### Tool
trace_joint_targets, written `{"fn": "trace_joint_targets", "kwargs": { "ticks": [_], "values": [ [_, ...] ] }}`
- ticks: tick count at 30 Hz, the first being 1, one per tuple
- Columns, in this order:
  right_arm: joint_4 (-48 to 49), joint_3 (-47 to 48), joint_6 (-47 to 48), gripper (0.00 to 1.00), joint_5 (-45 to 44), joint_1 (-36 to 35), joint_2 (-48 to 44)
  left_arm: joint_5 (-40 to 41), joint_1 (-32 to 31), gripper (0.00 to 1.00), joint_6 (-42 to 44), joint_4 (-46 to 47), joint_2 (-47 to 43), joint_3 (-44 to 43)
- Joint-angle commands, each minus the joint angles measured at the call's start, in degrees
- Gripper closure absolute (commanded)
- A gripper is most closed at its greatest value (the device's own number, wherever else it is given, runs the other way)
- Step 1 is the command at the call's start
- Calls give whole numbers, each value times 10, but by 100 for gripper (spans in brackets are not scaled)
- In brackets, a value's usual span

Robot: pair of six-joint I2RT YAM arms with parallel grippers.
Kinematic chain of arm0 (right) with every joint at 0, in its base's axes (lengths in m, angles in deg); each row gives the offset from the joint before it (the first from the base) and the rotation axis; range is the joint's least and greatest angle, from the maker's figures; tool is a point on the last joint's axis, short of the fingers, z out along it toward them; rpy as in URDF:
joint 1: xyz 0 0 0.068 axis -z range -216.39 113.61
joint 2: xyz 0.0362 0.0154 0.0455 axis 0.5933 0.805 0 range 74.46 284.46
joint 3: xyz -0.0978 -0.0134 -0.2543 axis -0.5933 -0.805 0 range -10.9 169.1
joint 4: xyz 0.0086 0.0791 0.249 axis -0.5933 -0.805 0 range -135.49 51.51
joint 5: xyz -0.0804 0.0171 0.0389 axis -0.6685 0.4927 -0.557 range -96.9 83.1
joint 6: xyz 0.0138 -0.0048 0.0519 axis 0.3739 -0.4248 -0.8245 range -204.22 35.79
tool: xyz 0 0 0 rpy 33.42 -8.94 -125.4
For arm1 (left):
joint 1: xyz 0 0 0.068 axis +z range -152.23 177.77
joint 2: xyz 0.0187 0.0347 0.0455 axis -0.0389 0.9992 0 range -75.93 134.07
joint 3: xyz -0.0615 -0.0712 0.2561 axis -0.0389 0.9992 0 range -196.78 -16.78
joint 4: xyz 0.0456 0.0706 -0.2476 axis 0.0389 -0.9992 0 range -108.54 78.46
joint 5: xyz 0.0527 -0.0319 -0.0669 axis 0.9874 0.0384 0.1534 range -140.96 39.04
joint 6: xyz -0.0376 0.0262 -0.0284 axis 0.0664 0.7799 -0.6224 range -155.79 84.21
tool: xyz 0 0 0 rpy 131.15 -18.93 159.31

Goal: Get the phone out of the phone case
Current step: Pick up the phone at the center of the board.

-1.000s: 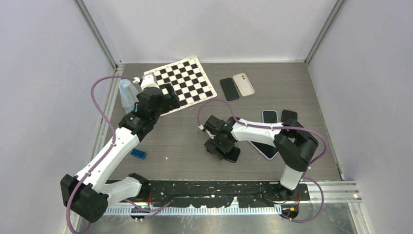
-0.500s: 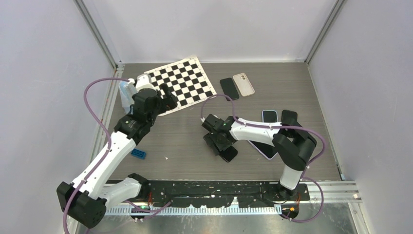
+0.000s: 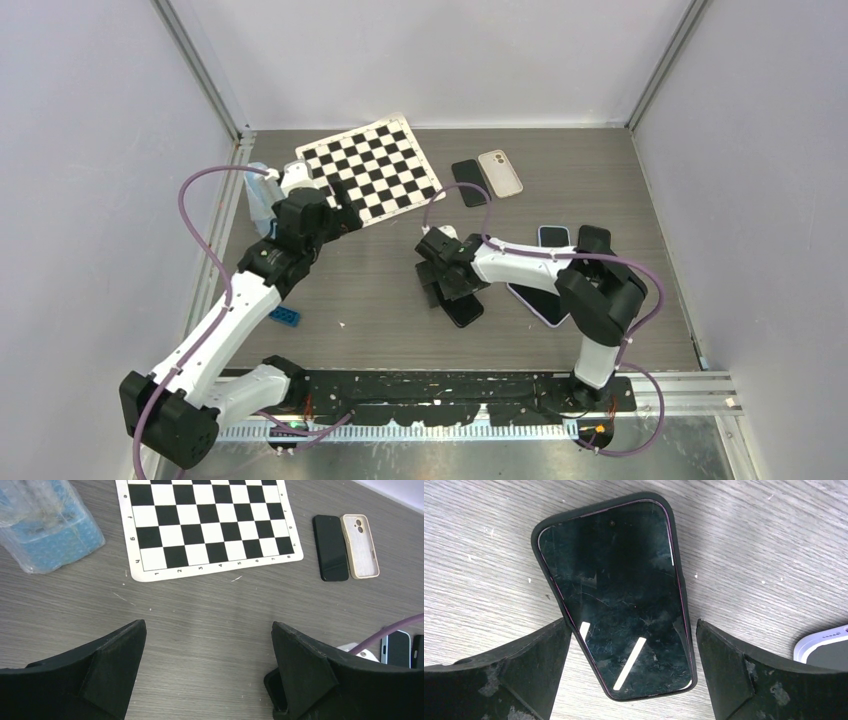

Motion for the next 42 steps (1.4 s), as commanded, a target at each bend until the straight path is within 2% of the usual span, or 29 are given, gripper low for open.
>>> {"fn": "trace_joint_targets", "kwargs": {
  "ticks": [1, 5, 7, 12, 16, 21, 26, 31, 39, 42],
  "values": [
    [10, -39, -5, 0, 15, 11, -28, 11, 3, 0, -2, 11, -11, 9],
    [11, -51, -3, 0, 36, 11, -22, 9, 3, 0, -7, 5, -12, 12],
    [16, -59, -6, 4, 40, 11, -22, 9, 3, 0, -8, 2, -14, 14],
    [44, -66, -17, 35, 9, 11, -13, -26, 3, 0, -7, 5, -20, 27],
    [107, -79, -30, 42, -1, 11, -45, -56, 3, 0, -10, 17, -30, 56],
    [152, -72, -26, 44, -21, 11, -90, -122, 3, 0, -25, 46, -50, 111],
    [192, -53, -17, 44, -10, 14, -114, -224, 3, 0, -45, 93, -42, 158],
    [242, -48, -23, 44, 34, 19, -123, -317, 3, 0, -92, 174, 5, 189],
    [293, -49, -31, 44, 105, 21, -142, -410, 3, 2, -156, 337, 95, 212],
    [299, -47, -34, 44, 117, 22, -148, -425, 3, 9, -177, 374, 122, 214]
  ]
}}
